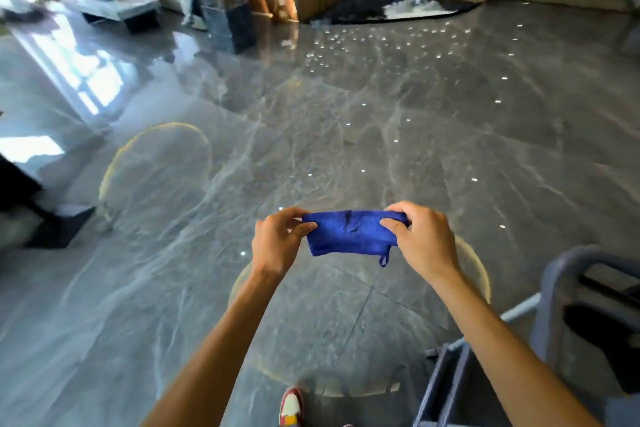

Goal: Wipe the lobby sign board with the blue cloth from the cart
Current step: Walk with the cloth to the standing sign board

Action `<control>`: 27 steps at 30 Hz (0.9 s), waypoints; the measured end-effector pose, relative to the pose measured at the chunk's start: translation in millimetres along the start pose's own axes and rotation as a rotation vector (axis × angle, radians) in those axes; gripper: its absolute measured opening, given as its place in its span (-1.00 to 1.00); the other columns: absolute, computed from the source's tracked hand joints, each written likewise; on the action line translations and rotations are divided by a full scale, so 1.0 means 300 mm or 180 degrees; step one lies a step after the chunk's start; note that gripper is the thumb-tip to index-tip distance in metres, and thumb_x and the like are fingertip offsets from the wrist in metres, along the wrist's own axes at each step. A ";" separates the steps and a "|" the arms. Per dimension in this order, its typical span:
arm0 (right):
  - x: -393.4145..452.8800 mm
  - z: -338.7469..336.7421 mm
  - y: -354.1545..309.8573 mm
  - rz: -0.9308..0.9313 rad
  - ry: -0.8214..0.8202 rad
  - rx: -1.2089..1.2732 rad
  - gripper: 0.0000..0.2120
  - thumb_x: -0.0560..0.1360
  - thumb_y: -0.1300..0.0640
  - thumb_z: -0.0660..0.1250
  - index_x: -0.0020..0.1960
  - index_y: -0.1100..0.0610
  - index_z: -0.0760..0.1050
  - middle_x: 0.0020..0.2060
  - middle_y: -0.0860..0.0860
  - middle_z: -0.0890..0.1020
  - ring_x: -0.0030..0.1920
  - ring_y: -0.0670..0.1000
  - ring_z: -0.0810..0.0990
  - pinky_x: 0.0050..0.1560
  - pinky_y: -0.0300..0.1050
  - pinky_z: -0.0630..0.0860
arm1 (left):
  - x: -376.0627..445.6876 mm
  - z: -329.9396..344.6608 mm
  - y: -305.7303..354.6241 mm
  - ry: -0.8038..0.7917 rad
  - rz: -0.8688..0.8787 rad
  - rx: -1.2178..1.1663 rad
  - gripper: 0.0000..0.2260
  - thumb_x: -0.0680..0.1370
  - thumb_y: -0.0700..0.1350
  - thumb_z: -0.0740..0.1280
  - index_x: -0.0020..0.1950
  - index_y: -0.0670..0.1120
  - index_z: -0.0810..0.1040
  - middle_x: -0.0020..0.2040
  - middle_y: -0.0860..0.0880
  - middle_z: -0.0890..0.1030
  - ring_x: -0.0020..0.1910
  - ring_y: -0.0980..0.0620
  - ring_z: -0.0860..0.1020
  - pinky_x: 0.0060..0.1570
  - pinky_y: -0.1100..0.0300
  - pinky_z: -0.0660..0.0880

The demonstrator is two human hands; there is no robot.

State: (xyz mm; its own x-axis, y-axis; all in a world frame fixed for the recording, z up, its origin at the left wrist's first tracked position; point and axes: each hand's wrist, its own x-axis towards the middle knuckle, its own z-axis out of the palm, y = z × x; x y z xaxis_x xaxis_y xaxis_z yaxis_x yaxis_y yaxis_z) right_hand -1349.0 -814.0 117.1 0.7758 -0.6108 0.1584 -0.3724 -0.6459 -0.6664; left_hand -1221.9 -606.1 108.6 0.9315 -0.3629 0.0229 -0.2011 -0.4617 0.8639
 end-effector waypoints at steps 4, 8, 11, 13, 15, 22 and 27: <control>0.029 0.142 -0.105 -0.0221 -0.0382 0.0146 -0.90 0.49 0.06 0.43 0.00 -0.07 0.64 -0.23 -0.11 0.68 -0.20 0.04 0.60 -0.15 -0.06 0.55 | -0.014 -0.146 -0.098 0.0319 -0.0167 0.0031 -0.77 0.49 -0.19 0.50 -0.19 0.17 0.64 -0.27 0.13 0.71 -0.25 0.17 0.67 -0.07 0.11 0.61; 0.091 0.278 -0.248 -0.0521 -0.0622 0.0138 -0.91 0.51 0.03 0.42 0.01 -0.08 0.63 -0.23 -0.13 0.68 -0.22 0.02 0.60 -0.18 -0.10 0.53 | 0.011 -0.300 -0.187 0.0638 -0.0288 0.0001 -0.92 0.49 -0.21 0.50 -0.05 -0.05 0.73 -0.22 0.02 0.73 -0.19 0.12 0.69 -0.10 0.25 0.60; 0.119 0.396 -0.364 -0.0675 -0.0747 0.0173 -0.90 0.50 0.03 0.43 0.01 -0.07 0.64 -0.24 -0.13 0.68 -0.22 0.00 0.60 -0.21 -0.15 0.53 | 0.032 -0.419 -0.266 0.0838 -0.0363 0.0013 -0.91 0.50 -0.22 0.50 -0.03 -0.09 0.73 -0.23 0.04 0.71 -0.21 0.20 0.67 -0.22 0.50 0.52; 0.132 0.470 -0.431 -0.0733 -0.0821 0.0214 -0.92 0.49 0.03 0.43 -0.01 -0.08 0.64 -0.30 -0.19 0.62 -0.27 -0.05 0.55 -0.30 -0.32 0.40 | 0.049 -0.491 -0.318 0.0940 -0.0444 -0.0012 -0.91 0.49 -0.23 0.50 -0.05 -0.06 0.73 -0.22 0.03 0.72 -0.22 0.18 0.67 -0.23 0.52 0.49; 0.159 0.552 -0.508 -0.0822 -0.0911 0.0180 -0.90 0.49 0.01 0.43 0.01 -0.09 0.63 -0.27 -0.19 0.64 -0.26 -0.08 0.54 -0.31 -0.38 0.33 | 0.073 -0.568 -0.376 0.1065 -0.0514 -0.0052 -0.89 0.48 -0.24 0.50 -0.08 -0.03 0.73 -0.25 0.06 0.72 -0.24 0.21 0.67 -0.23 0.52 0.47; 0.243 0.819 -0.776 -0.1108 -0.1197 0.0137 -0.91 0.50 0.02 0.43 0.00 -0.08 0.63 -0.25 -0.17 0.65 -0.19 -0.01 0.60 -0.20 -0.14 0.46 | 0.148 -0.814 -0.540 0.1457 -0.0692 -0.0118 -0.79 0.49 -0.22 0.50 -0.13 0.12 0.68 -0.25 0.15 0.70 -0.23 0.25 0.67 -0.19 0.45 0.53; 0.258 0.996 -0.942 -0.1304 -0.1365 0.0190 -0.91 0.50 0.03 0.44 0.00 -0.07 0.63 -0.28 -0.19 0.61 -0.22 -0.03 0.59 -0.21 -0.15 0.45 | 0.175 -0.984 -0.655 0.1669 -0.0818 -0.0055 -0.89 0.51 -0.20 0.49 -0.02 -0.01 0.73 -0.21 0.08 0.71 -0.18 0.22 0.66 -0.20 0.46 0.51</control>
State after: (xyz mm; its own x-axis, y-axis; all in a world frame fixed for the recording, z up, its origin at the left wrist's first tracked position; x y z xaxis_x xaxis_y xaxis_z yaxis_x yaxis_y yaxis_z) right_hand -1031.4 -541.9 100.1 0.9913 -0.0696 0.1113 0.0205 -0.7554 -0.6549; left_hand -1044.1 -295.4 88.5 0.9762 0.2100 0.0538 0.0519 -0.4672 0.8827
